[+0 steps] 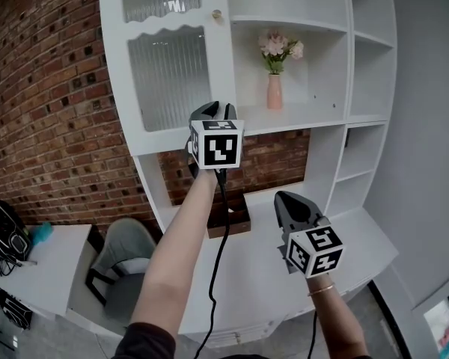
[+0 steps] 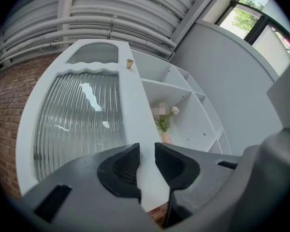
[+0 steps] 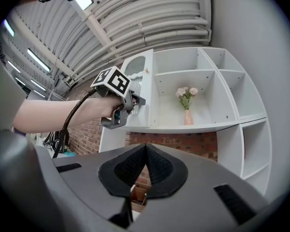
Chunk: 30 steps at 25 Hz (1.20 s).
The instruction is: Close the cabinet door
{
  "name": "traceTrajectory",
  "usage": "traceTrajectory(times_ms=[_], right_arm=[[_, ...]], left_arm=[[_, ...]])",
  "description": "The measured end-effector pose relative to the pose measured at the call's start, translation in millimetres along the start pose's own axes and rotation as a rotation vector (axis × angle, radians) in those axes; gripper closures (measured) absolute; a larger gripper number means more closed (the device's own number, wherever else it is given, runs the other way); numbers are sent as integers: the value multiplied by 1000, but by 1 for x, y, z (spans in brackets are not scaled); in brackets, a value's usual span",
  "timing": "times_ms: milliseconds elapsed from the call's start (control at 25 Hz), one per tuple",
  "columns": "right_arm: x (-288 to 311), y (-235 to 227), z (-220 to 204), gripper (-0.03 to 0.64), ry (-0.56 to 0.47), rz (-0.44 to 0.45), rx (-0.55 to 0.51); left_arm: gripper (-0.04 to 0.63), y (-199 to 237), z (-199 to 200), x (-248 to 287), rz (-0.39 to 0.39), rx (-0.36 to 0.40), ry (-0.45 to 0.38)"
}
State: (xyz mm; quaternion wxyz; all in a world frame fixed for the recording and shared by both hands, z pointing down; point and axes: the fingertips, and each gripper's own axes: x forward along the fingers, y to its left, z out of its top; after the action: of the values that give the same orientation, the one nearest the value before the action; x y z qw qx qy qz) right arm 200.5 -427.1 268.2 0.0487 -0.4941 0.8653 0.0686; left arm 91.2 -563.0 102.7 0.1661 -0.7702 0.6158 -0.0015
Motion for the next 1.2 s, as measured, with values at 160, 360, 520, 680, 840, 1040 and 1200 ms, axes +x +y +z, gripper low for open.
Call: traceTrajectory(times_ms=[160, 360, 520, 680, 840, 1040, 1200], right_arm=[[1, 0, -4, 617, 9, 9, -3], [3, -4, -9, 617, 16, 5, 6], [4, -7, -13, 617, 17, 2, 8], [7, -7, -13, 617, 28, 4, 8], [5, -6, -11, 617, 28, 3, 9], [1, -1, -13, 617, 28, 8, 15], [-2, 2, -21, 617, 50, 10, 18]], left_arm=[[489, 2, -3, 7, 4, 3, -10], [489, 7, -5, 14, 15, 3, 1], [512, 7, -6, 14, 33, 14, -16], [517, 11, -4, 16, 24, 4, -16], [517, 9, -4, 16, -4, 18, 17], [527, 7, -2, 2, -34, 30, -25], [572, -3, -15, -15, -69, 28, -34]])
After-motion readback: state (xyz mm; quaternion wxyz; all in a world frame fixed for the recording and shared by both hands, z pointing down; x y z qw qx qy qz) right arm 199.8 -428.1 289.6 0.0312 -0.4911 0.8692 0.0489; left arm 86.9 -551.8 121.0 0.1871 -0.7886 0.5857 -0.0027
